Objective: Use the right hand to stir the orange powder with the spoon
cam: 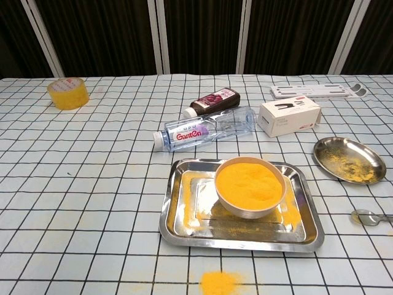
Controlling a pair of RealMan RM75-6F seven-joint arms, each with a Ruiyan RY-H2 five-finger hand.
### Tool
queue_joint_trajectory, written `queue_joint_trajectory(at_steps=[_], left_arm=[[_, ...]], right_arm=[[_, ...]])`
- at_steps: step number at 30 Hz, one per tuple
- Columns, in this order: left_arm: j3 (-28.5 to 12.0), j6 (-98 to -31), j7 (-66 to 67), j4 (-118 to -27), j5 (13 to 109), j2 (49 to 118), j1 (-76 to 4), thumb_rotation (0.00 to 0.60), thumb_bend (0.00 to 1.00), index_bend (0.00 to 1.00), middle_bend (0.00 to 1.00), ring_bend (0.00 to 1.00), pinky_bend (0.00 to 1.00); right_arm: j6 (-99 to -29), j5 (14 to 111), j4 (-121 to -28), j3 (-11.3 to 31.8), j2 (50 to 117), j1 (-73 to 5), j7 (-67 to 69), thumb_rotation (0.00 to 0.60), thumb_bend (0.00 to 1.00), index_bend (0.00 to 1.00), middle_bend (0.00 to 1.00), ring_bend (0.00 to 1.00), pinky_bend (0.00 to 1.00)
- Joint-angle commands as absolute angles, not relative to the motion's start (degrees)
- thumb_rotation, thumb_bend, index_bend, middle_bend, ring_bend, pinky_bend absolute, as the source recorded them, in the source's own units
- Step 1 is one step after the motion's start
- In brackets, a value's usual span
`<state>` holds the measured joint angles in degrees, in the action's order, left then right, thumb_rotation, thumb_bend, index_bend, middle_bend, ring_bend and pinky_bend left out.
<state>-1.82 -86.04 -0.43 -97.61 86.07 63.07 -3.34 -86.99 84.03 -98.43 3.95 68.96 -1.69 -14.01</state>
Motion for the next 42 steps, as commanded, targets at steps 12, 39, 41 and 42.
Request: queue_joint_trajectory(at_steps=[12,39,41,42], left_arm=[[-1.9,-86.8,-0.9,-98.1,86.3,62.6,-3.0,0.6,0.0,0.0,0.0,0.0,0.0],[-2.0,-86.7,-1.5,-98.2,87.1,62.4,-3.5,0.6,0.0,0.0,0.0,0.0,0.0],[-2.0,-86.7,-1.6,-98.3,87.1,62.4,-3.6,0.6,0.0,0.0,0.0,0.0,0.0],[-2.0,-86.6,-1.5,-98.3,87.1,62.4,-3.6,0.6,0.0,0.0,0.0,0.0,0.0]], right_arm=[[-86.0,83.7,-99.0,3.6,69.6,-2.0,-15.4,0.6,0.45,0.14,0.13,0.0,0.0],[-76.8,74.5,-90.9,3.5,84.0,-6.8,-27.4,0.6,0.45,0.44,0.15,0.0,0.0],[-76.7,74.3,-90.1,3.5,84.8,-6.9,-27.5,0.6,0.45,0.44,0.15,0.0,0.0],[-76.6,74.2,-89.9,3.5,85.1,-7.0,-27.5,0.6,0.45,0.44,0.15,0.0,0.0]])
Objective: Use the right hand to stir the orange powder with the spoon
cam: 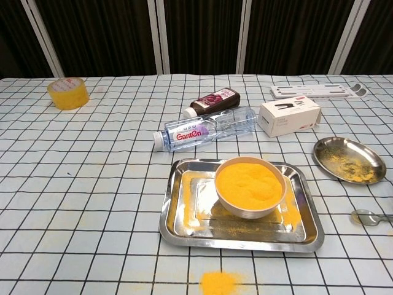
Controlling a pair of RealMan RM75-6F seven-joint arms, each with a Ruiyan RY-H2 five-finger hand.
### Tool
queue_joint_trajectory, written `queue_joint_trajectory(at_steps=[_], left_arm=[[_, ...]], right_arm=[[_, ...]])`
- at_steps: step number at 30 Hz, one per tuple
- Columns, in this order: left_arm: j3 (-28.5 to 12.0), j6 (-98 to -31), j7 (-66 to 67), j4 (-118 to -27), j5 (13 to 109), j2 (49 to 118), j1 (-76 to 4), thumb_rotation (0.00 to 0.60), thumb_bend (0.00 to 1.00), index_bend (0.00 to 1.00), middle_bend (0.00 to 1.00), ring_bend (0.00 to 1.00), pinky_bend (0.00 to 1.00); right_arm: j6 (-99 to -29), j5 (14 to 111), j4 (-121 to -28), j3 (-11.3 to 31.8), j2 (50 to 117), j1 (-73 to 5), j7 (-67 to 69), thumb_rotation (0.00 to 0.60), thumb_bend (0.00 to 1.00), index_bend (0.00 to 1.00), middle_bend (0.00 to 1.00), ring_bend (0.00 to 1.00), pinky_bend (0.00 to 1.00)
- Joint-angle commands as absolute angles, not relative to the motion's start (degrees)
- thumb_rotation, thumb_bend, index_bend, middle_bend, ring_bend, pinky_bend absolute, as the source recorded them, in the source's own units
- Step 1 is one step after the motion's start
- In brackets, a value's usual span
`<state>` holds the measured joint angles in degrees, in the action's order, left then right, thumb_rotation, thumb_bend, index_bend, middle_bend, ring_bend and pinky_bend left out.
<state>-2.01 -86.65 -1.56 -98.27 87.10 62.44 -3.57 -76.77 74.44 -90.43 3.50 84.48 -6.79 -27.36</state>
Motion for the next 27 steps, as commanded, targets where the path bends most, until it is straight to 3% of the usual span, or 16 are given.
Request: queue_joint_trajectory(at_steps=[1,22,27], left_arm=[[-2.0,-86.6,-1.5,-98.3,87.1,62.4,-3.6,0.6,0.0,0.0,0.0,0.0,0.0],[-2.2,-86.4,-1.3,-98.5,86.7,62.6,-3.8,0.6,0.0,0.0,0.0,0.0,0.0],[-2.2,-86.4,-1.2,-98.5,86.6,62.6,-3.8,0.6,0.0,0.0,0.0,0.0,0.0]], right_arm=[[-76.4,74.0,-89.6,3.5,85.4,-7.1,-27.5,0.6,0.45,0.44,0.15,0.0,0.0],[-75.1,70.9,-85.1,3.9,91.0,-8.5,-30.3,0.6,0.45,0.44,0.16,0.0,0.0],[-74.8,69.8,-83.9,4.4,91.7,-8.6,-30.5,0.6,0.45,0.49,0.19,0.0,0.0]])
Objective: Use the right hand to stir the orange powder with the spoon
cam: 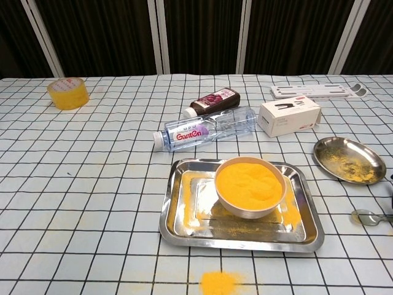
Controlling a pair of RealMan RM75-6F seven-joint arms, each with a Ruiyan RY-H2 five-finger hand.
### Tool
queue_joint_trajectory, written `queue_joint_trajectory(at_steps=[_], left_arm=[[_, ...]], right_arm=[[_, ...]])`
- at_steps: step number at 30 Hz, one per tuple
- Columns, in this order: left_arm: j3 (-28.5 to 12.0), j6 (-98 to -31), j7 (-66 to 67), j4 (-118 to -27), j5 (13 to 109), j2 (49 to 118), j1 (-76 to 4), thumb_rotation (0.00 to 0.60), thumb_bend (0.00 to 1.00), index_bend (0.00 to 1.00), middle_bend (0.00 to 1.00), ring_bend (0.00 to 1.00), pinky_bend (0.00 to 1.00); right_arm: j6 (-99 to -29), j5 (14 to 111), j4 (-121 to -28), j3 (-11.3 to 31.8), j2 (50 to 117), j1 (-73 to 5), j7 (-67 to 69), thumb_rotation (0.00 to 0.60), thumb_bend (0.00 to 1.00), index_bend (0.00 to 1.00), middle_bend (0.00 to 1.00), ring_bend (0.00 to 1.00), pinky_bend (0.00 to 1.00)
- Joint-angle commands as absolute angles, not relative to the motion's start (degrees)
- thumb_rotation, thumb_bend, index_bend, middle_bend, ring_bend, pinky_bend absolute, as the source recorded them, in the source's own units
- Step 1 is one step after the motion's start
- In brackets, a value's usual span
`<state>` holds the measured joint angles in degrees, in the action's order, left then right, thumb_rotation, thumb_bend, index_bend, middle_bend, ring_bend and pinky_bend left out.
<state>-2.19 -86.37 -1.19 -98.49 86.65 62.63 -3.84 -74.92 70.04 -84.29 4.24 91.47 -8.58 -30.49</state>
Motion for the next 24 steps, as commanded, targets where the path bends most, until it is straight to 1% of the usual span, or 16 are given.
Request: queue_joint_trajectory(at_steps=[1,5,24], left_arm=[[-2.2,-86.4,-1.2,-98.5,86.6,62.6,-3.8,0.6,0.0,0.0,0.0,0.0,0.0],[-2.2,-86.3,-1.0,-98.5,86.6,62.7,-3.9,0.6,0.0,0.0,0.0,0.0,0.0],[-2.1,-86.3,-1.1,-98.7,86.5,62.7,-3.8,0.6,0.0,0.0,0.0,0.0,0.0]], right_arm=[[-74.8,69.7,-83.7,4.4,91.8,-8.6,-30.5,0.6,0.45,0.5,0.19,0.0,0.0],[-74.9,69.6,-82.9,4.4,92.1,-8.7,-30.1,0.6,0.45,0.52,0.2,0.0,0.0],[-74.2,68.1,-81.8,4.3,92.8,-9.1,-30.7,0.6,0.45,0.52,0.2,0.0,0.0]])
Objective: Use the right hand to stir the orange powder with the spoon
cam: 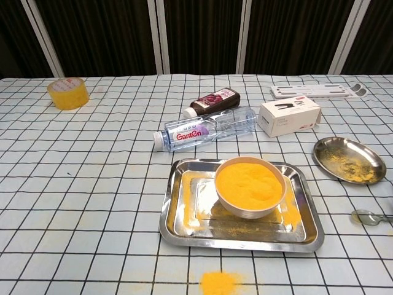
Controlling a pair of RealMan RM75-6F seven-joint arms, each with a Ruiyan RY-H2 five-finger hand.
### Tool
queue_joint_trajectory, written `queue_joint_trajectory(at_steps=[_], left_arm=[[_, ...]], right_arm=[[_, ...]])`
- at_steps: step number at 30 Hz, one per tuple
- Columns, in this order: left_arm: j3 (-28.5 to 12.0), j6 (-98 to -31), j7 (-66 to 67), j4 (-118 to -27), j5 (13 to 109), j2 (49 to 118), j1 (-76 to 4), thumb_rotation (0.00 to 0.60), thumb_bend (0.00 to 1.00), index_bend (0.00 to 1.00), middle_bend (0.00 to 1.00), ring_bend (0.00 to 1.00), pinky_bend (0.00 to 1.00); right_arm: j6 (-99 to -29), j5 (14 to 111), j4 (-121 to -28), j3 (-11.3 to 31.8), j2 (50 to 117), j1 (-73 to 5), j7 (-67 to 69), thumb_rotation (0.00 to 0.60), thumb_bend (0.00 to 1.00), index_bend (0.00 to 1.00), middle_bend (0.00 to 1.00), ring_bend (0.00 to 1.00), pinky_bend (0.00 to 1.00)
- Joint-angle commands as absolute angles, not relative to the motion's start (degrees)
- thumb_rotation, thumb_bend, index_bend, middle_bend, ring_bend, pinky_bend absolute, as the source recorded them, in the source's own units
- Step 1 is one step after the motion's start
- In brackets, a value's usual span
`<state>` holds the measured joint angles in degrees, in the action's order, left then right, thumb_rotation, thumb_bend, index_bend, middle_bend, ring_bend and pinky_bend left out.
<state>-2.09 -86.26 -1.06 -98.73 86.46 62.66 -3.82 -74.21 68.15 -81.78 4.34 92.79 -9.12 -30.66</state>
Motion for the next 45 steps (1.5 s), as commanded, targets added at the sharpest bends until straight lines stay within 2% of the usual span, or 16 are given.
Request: queue_joint_trajectory(at_steps=[1,25,33,39,45], left_arm=[[-2.1,-86.3,-1.1,-98.7,86.5,62.6,-3.8,0.6,0.0,0.0,0.0,0.0,0.0],[-2.1,-86.4,-1.5,-98.9,86.6,62.6,-3.8,0.6,0.0,0.0,0.0,0.0,0.0],[-2.1,-86.6,-1.6,-98.8,86.8,62.6,-3.8,0.6,0.0,0.0,0.0,0.0,0.0],[-2.0,-86.6,-1.5,-98.8,86.9,62.5,-3.8,0.6,0.0,0.0,0.0,0.0,0.0],[-1.8,-86.1,-1.8,-98.8,87.0,62.3,-3.9,0.6,0.0,0.0,0.0,0.0,0.0]], right_arm=[[-74.2,68.1,-81.8,4.2,92.9,-9.1,-30.8,0.6,0.45,0.52,0.2,0.0,0.0],[-75.5,68.9,-85.0,4.9,91.4,-9.4,-29.3,0.6,0.48,0.58,0.22,0.0,0.0],[-77.0,69.6,-89.6,6.3,89.1,-10.0,-30.2,0.6,0.48,0.58,0.22,0.0,0.0],[-78.0,68.9,-96.1,8.1,87.5,-11.6,-35.2,0.6,0.48,0.58,0.22,0.0,0.0],[-78.3,67.9,-101.5,9.5,88.8,-14.2,-42.4,0.6,0.48,0.58,0.22,0.0,0.0]])
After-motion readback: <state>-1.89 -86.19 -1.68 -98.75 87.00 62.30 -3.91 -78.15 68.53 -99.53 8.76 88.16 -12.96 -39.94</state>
